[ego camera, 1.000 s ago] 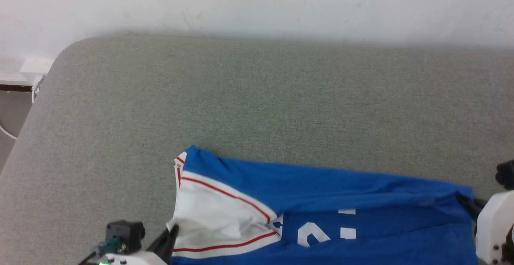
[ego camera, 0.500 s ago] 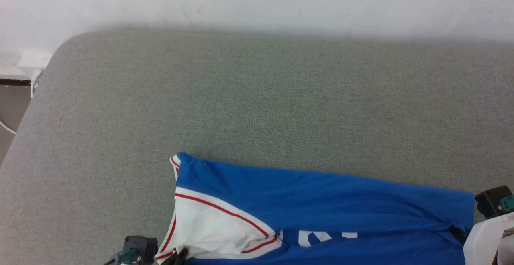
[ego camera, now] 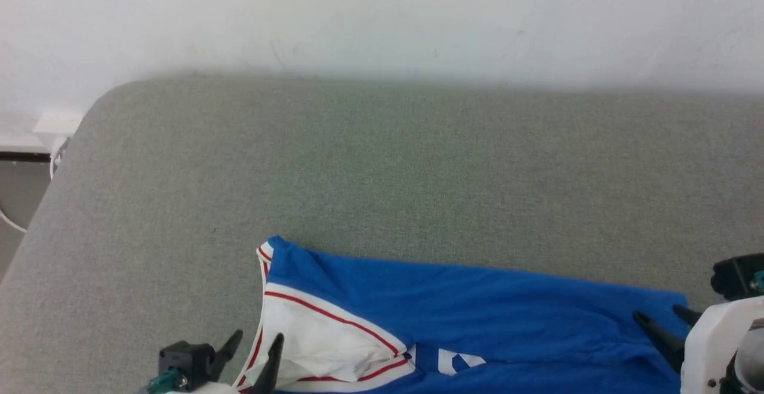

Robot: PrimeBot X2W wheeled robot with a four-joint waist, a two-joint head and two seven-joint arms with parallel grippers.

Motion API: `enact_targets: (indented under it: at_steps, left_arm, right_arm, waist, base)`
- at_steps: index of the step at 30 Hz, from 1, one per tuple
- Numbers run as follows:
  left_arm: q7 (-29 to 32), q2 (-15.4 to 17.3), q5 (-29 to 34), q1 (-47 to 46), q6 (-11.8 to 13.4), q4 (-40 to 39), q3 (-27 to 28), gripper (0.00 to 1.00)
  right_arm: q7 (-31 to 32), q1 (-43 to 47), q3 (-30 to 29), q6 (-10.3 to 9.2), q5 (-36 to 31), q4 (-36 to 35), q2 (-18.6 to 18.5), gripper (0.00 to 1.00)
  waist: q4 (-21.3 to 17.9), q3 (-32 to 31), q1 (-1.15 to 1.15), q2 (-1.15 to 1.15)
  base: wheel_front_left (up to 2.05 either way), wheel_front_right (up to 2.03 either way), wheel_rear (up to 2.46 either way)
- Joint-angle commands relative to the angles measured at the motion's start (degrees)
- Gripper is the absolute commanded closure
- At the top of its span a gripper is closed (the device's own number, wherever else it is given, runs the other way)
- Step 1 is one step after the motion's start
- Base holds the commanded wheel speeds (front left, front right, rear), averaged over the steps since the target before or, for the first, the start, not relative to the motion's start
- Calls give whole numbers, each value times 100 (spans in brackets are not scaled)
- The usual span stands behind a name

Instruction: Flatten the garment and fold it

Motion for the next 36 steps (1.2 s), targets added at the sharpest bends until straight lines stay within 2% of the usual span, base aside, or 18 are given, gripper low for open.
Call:
enact_targets:
  at_steps: [1,6,8,10,14,19,22,26,33,36]
  left_arm:
    - [-117,-45,-26,43,-15,-28,93,0]
    - [-439,-383,-135,178,-129,-216,706,0]
    - [-456,-685,59,253,-100,-403,1314,0]
    - [-459,-1080,448,420,-180,-666,1976,0]
    - [-460,-1854,1388,797,-638,-1009,3020,0]
    - [-461,-2469,2614,998,-1326,-1260,3780,0]
    - [-461,-2637,3298,1047,-1583,-1406,3987,0]
    - [-461,-2757,3909,1043,-1750,-1494,3959,0]
    - [-462,-2860,4225,962,-1839,-1501,3934,0]
    - [-462,-2883,4251,922,-1861,-1497,3950,0]
  right_arm:
    - [69,68,-115,-5,14,-114,92,0]
    - [436,283,-1039,-5,-352,-513,798,0]
    - [531,362,-1379,-5,-569,-579,1149,0]
    - [569,434,-1645,-5,-822,-609,1428,0]
    - [589,477,-2108,-5,-1095,-553,1967,0]
    - [430,383,-2642,-5,-1315,-188,2263,0]
    - [357,288,-2851,-5,-1249,182,2331,0]
    - [238,205,-2929,-5,-1263,727,2352,0]
    - [107,53,-2622,-5,-867,1364,2357,0]
    - [196,58,-2317,-5,-699,1485,2357,0]
  waist:
    - [-12,-111,-1,0]
    - [37,-209,-1,0]
    - [63,-235,-1,0]
    - [99,-242,-1,0]
    - [149,-247,-1,0]
    - [183,-222,-1,0]
    - [197,-195,-1,0]
    - [249,-100,-1,0]
    - [281,98,-1,0]
    - [288,181,-1,0]
  base:
    - [0,0,0]
    - [0,0,0]
    - [0,0,0]
    - [0,0,0]
    - [0,0,0]
    - [0,0,0]
    - [0,0,0]
    - [0,0,0]
    - [0,0,0]
    - [0,0,0]
